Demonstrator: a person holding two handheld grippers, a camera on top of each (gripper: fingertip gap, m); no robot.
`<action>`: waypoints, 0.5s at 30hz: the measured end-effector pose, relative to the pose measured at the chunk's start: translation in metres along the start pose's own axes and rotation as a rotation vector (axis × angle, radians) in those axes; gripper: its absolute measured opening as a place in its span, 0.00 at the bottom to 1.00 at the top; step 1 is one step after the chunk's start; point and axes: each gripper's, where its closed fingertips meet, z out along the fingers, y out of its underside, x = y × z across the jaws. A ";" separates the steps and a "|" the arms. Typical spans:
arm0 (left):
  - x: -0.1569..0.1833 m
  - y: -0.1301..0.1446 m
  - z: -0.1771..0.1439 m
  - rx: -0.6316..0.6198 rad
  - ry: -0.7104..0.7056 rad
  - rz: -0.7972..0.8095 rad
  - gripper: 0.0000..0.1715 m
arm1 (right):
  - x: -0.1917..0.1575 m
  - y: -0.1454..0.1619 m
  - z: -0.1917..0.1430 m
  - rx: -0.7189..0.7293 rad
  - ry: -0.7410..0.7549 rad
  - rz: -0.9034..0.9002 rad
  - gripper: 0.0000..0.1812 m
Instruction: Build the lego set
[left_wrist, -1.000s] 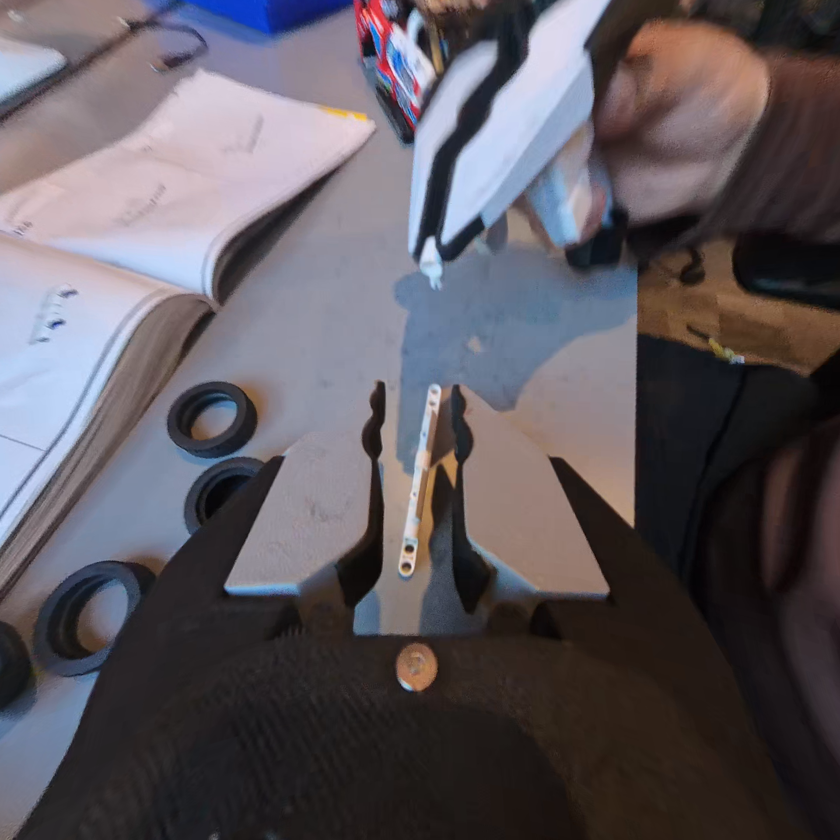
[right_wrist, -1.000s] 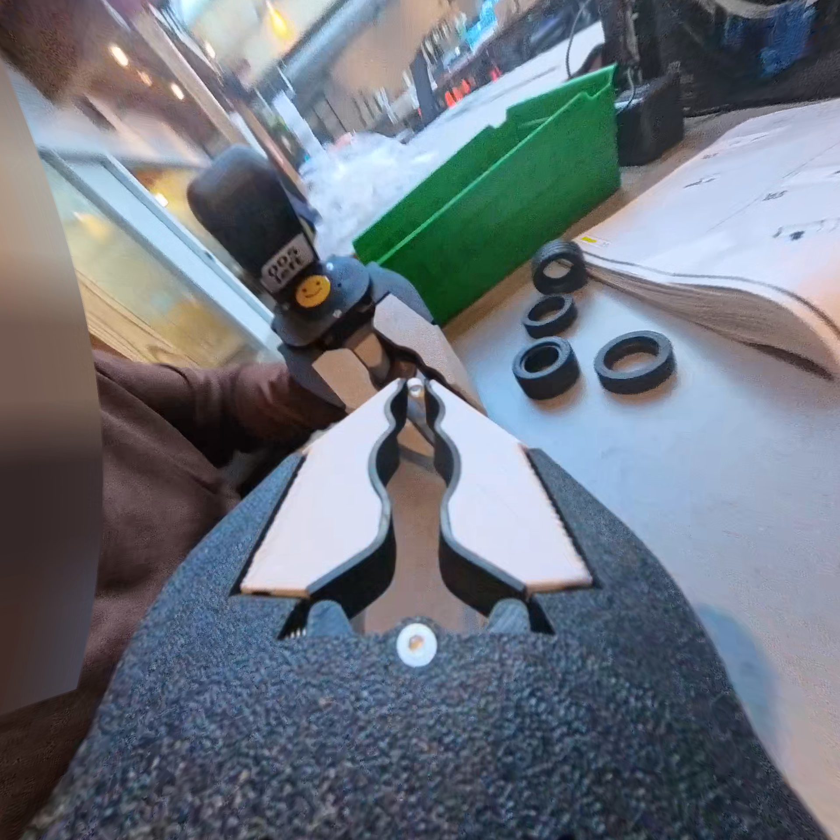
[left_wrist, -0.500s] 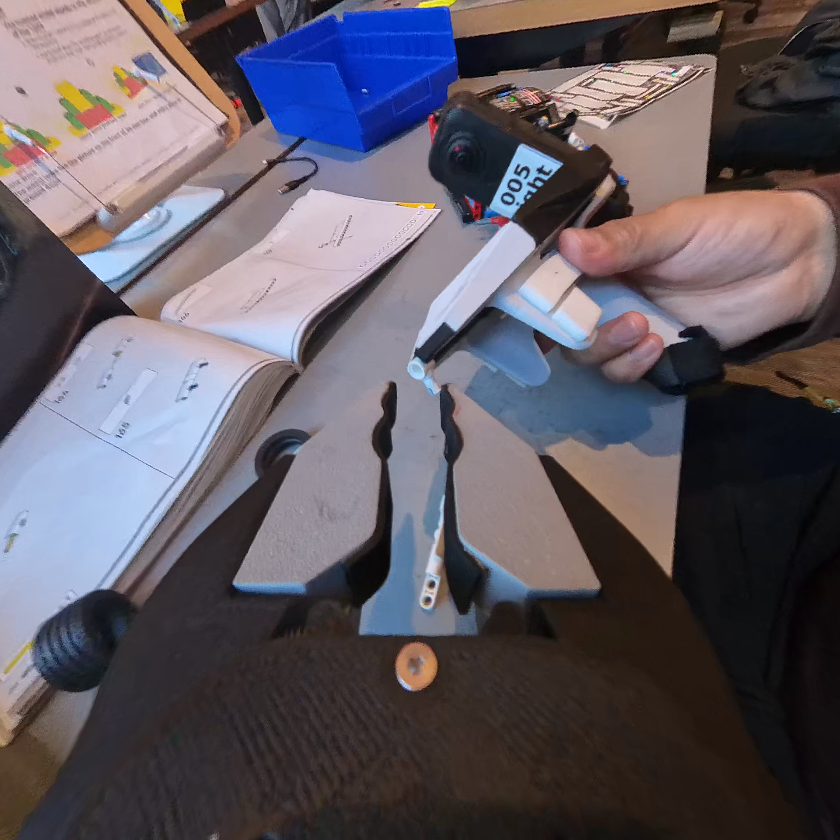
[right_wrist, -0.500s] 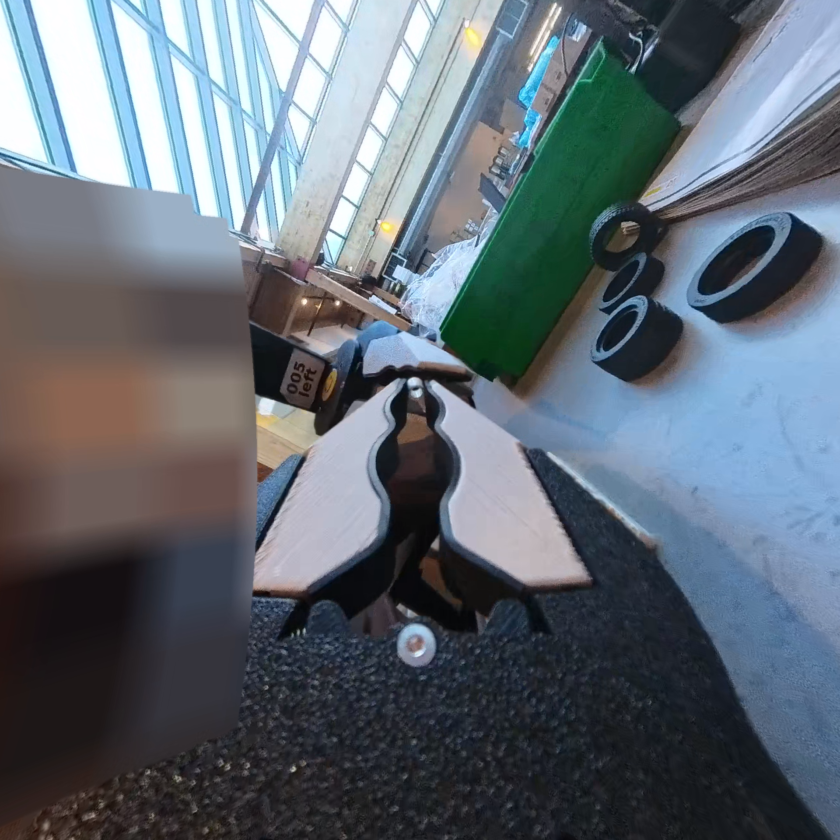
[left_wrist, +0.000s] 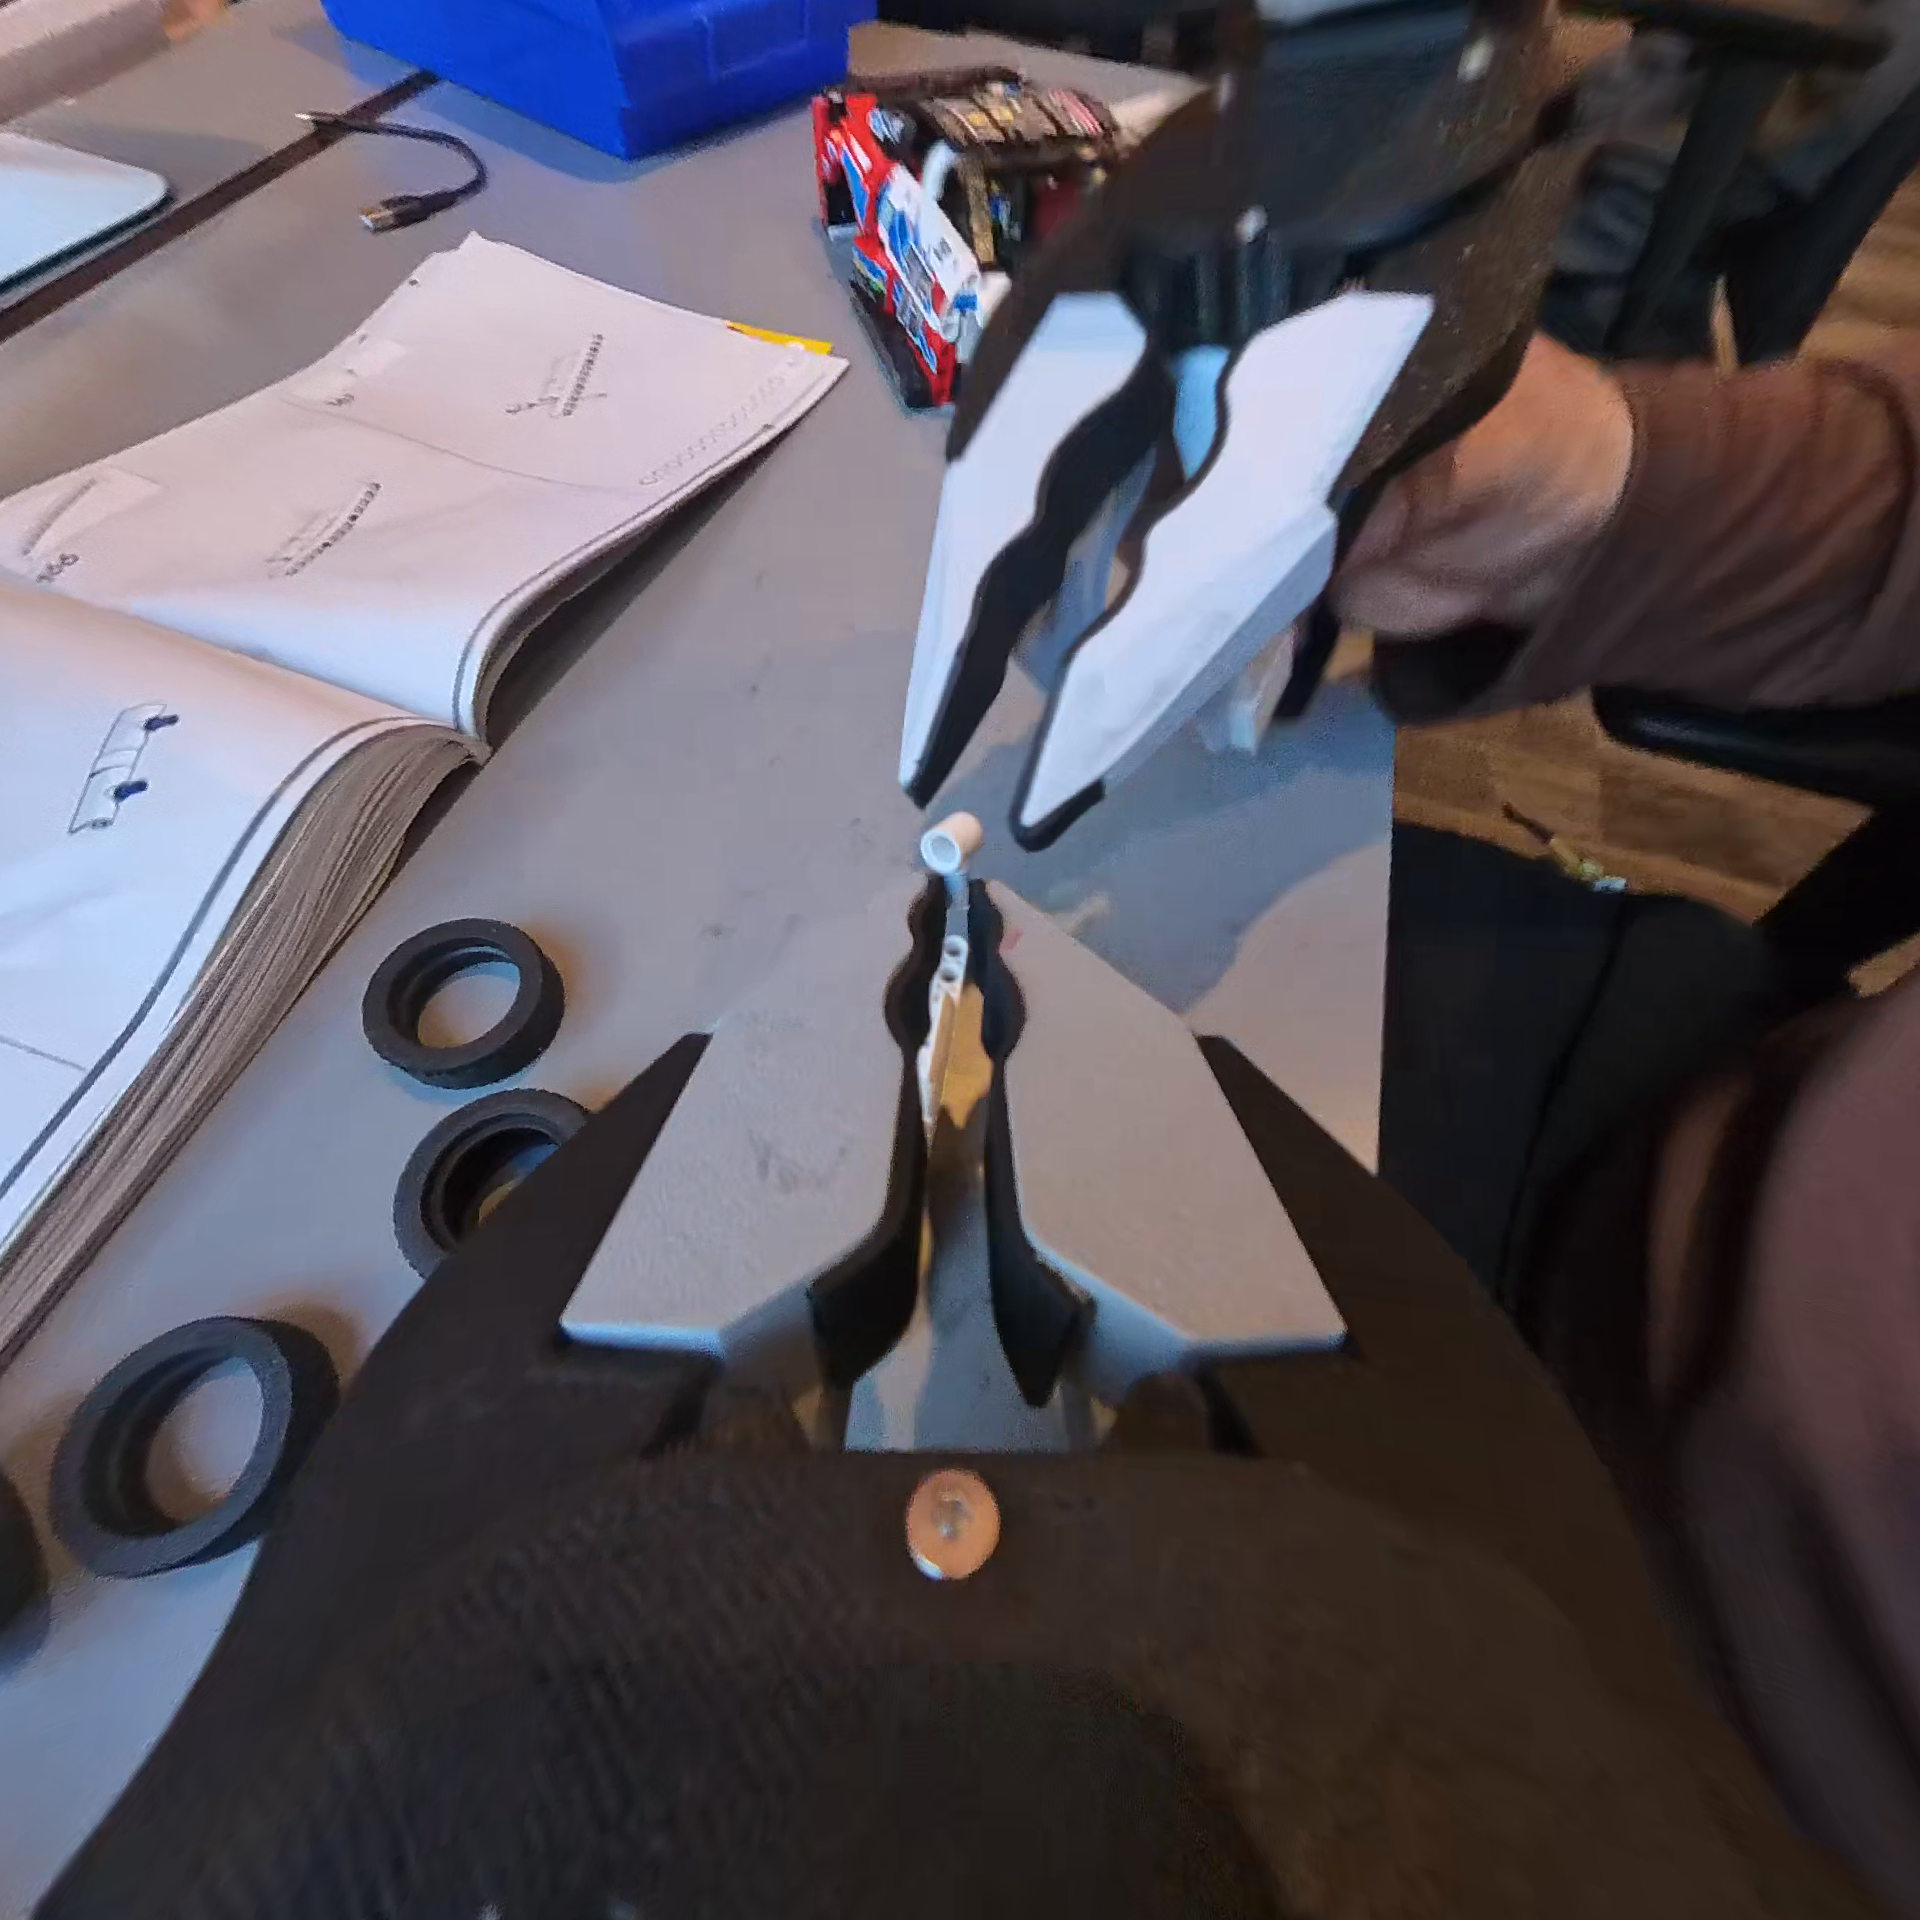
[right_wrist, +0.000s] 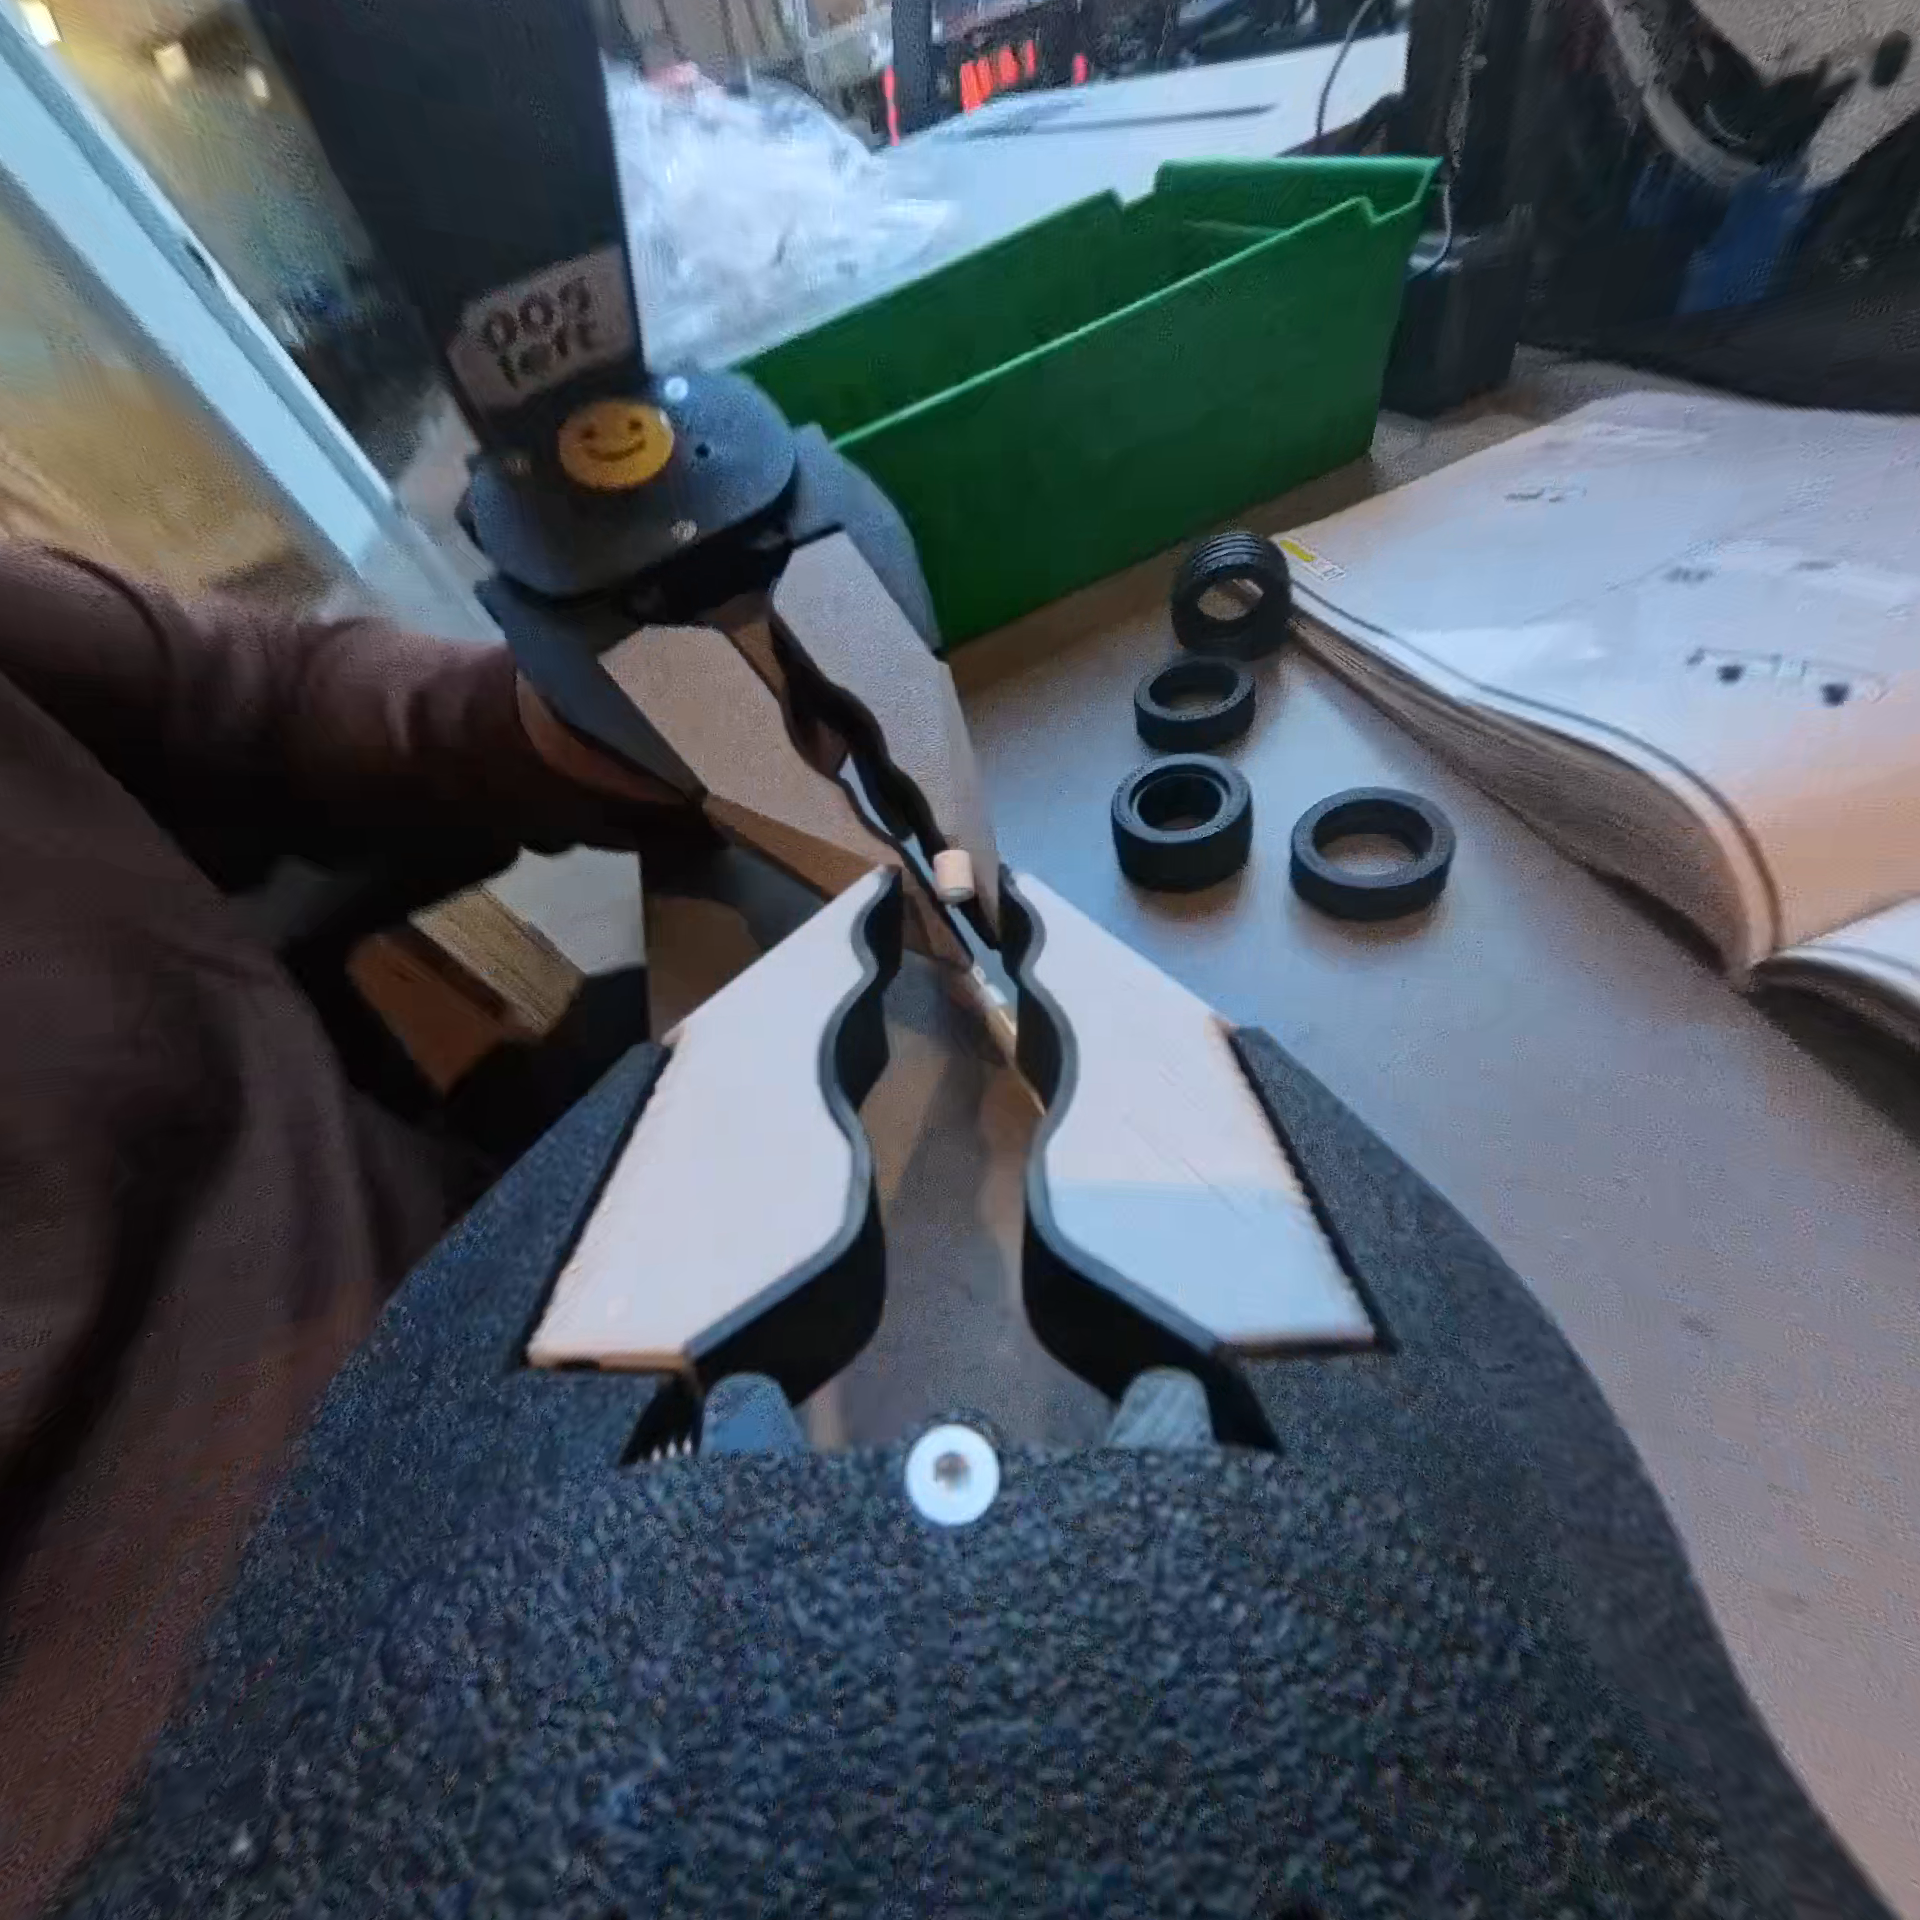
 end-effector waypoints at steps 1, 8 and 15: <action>0.003 0.003 0.001 -0.022 0.006 0.029 0.01 | -0.001 0.003 -0.002 -0.043 0.019 -0.086 0.10; 0.013 0.009 0.008 -0.048 0.021 0.127 0.01 | -0.005 0.016 -0.008 -0.187 0.061 -0.311 0.10; 0.016 0.010 0.008 -0.063 0.022 0.166 0.01 | -0.008 0.024 -0.003 -0.211 0.041 -0.342 0.04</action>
